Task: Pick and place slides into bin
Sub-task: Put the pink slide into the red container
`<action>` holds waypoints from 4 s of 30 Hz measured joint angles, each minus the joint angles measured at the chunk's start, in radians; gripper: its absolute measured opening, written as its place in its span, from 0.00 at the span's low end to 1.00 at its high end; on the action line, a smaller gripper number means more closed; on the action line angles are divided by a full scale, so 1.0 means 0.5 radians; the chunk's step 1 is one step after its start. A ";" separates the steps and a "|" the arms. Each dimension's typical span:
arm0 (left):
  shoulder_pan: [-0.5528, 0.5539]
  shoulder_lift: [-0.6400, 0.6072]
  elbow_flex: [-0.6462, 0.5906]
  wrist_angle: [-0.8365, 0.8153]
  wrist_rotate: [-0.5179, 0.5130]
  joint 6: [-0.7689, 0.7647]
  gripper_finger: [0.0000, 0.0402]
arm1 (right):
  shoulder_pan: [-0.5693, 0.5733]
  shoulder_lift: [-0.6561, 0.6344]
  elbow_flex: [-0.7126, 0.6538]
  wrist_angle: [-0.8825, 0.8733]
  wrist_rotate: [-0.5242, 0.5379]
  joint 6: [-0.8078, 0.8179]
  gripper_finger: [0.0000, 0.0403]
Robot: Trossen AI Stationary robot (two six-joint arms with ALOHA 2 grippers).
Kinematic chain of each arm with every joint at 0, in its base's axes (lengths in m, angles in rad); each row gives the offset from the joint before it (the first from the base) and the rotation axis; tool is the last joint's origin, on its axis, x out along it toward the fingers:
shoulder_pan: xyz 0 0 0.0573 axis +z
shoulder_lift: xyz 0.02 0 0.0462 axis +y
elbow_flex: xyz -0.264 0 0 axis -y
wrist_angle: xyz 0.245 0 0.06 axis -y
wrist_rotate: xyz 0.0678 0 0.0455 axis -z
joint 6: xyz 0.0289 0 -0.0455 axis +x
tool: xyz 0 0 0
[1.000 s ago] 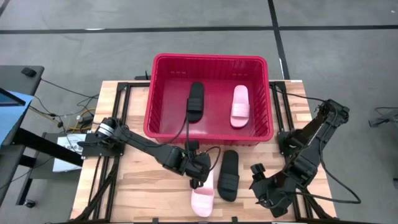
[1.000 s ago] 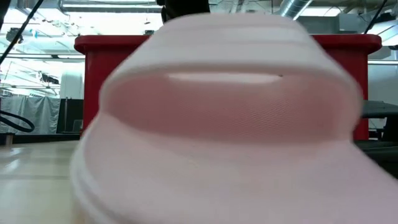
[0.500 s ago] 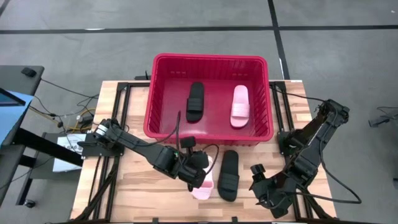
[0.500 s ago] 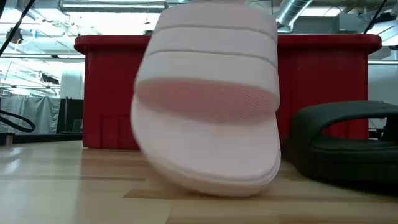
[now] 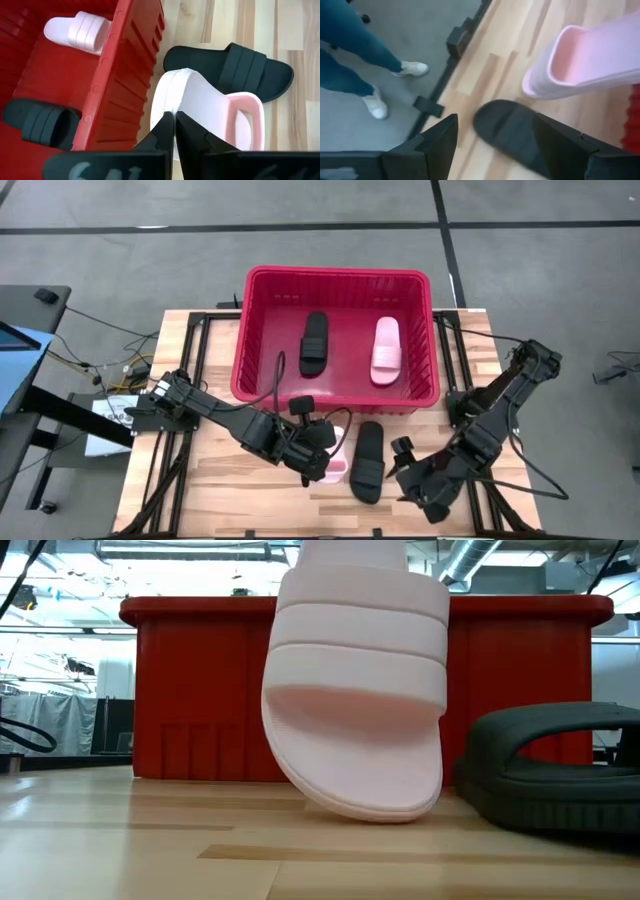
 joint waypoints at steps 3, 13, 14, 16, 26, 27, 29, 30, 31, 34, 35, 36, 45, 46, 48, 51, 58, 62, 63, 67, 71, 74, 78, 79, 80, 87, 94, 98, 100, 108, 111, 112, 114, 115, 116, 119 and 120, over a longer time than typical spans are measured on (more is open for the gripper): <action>0.000 0.000 0.000 0.000 -0.005 -0.012 0.00 | -0.079 0.000 0.000 0.000 -0.010 -0.132 0.62; 0.000 0.000 0.000 0.005 -0.022 -0.046 0.00 | -0.235 0.060 0.001 0.012 -0.020 -0.338 0.62; 0.000 -0.001 0.000 0.005 -0.021 -0.047 0.00 | -0.241 0.072 0.002 0.027 -0.019 -0.340 0.62; -0.005 -0.003 0.012 -0.002 -0.019 -0.055 0.00 | -0.241 0.095 -0.004 -0.008 -0.023 -0.353 0.62; -0.014 -0.014 0.245 -0.153 -0.077 -0.059 0.00 | -0.230 0.097 -0.002 0.003 -0.020 -0.339 0.62; -0.014 -0.014 0.267 -0.161 -0.079 -0.059 0.00 | -0.224 0.097 -0.002 0.007 -0.017 -0.340 0.62; -0.014 -0.014 0.304 -0.161 -0.095 -0.058 0.00 | -0.221 0.097 -0.002 0.022 -0.016 -0.353 0.62; -0.014 -0.014 0.318 -0.167 -0.102 -0.058 0.00 | -0.221 0.097 -0.002 0.028 -0.016 -0.355 0.62; -0.014 -0.014 0.332 -0.169 -0.108 -0.057 0.00 | -0.221 0.097 -0.002 0.043 -0.016 -0.356 0.62; -0.014 -0.014 0.382 -0.171 -0.112 -0.054 0.00 | -0.221 0.098 -0.002 0.077 -0.015 -0.432 0.62; -0.014 -0.014 0.396 -0.172 -0.112 -0.043 0.00 | -0.221 0.098 -0.002 0.097 -0.014 -0.460 0.62; -0.014 -0.014 0.407 -0.171 -0.113 -0.037 0.00 | -0.221 0.097 -0.002 0.120 -0.014 -0.489 0.62; -0.011 -0.014 0.468 -0.147 -0.127 -0.020 0.00 | -0.300 0.098 -0.001 0.276 -0.013 -0.700 0.62; -0.011 -0.014 0.468 -0.147 -0.127 -0.020 0.00 | -0.315 0.097 0.000 0.286 -0.013 -0.719 0.62; -0.011 -0.014 0.468 -0.146 -0.127 -0.019 0.00 | -0.347 0.097 0.000 0.308 -0.014 -0.758 0.62; -0.011 -0.014 0.468 -0.143 -0.127 -0.019 0.00 | -0.395 0.097 0.000 0.346 -0.014 -0.813 0.62; -0.011 -0.013 0.468 -0.130 -0.127 -0.018 0.00 | -0.488 0.098 0.001 0.372 -0.015 -0.882 0.62; -0.011 -0.013 0.468 -0.129 -0.127 -0.018 0.00 | -0.522 0.097 0.001 0.372 -0.015 -0.885 0.62; -0.011 -0.013 0.468 -0.128 -0.127 -0.018 0.00 | -0.529 0.097 0.001 0.373 -0.015 -0.885 0.62; -0.011 -0.013 0.468 -0.121 -0.136 -0.018 0.00 | -0.525 0.098 0.001 0.373 -0.015 -0.885 0.62; -0.011 -0.013 0.468 -0.119 -0.142 -0.015 0.00 | -0.517 0.097 0.001 0.383 -0.015 -0.877 0.62; -0.010 -0.013 0.468 -0.105 -0.148 0.007 0.00 | -0.496 0.097 0.001 0.392 -0.015 -0.863 0.62; -0.010 -0.012 0.468 -0.108 -0.152 0.007 0.00 | -0.457 0.160 0.003 0.364 -0.015 -0.813 0.62; -0.010 -0.012 0.468 -0.110 -0.155 0.007 0.00 | -0.440 0.175 -0.003 0.313 -0.017 -0.797 0.62; -0.010 -0.012 0.468 -0.113 -0.165 0.006 0.00 | -0.426 0.198 -0.003 0.282 -0.014 -0.778 0.62; -0.048 -0.012 0.468 -0.156 -0.288 -0.019 0.00 | -0.317 0.425 -0.002 0.120 -0.015 -0.707 0.62; -0.140 -0.012 0.468 -0.193 -0.525 -0.055 0.00 | -0.316 0.621 0.026 0.134 -0.002 -0.783 0.62; -0.228 -0.027 0.479 -0.204 -0.730 -0.062 0.00 | -0.365 0.683 0.135 0.105 0.035 -0.904 0.62; -0.273 -0.057 0.504 -0.209 -0.778 -0.071 0.00 | -0.395 0.687 0.197 0.070 0.053 -0.974 0.62; -0.415 -0.211 0.608 -0.198 -0.856 -0.091 0.00 | -0.611 0.685 0.391 -0.001 0.132 -1.048 0.62; -0.468 -0.281 0.607 -0.227 -0.875 -0.093 0.00 | -0.690 0.685 0.427 -0.004 0.134 -1.135 0.62; -0.487 -0.298 0.607 -0.240 -0.881 -0.093 0.00 | -0.711 0.685 0.436 -0.004 0.133 -1.154 0.62; -0.517 -0.324 0.607 -0.245 -0.897 -0.098 0.00 | -0.749 0.685 0.449 -0.004 0.123 -1.161 0.62; -0.527 -0.335 0.606 -0.248 -0.900 -0.098 0.00 | -0.766 0.685 0.450 -0.004 0.105 -1.162 0.62; -0.538 -0.347 0.606 -0.255 -0.900 -0.098 0.00 | -0.781 0.685 0.450 -0.006 0.089 -1.168 0.62; -0.559 -0.379 0.606 -0.290 -0.902 -0.098 0.00 | -0.812 0.685 0.450 -0.009 0.079 -1.191 0.62; -0.562 -0.385 0.606 -0.303 -0.903 -0.099 0.00 | -0.819 0.685 0.450 -0.009 0.065 -1.193 0.62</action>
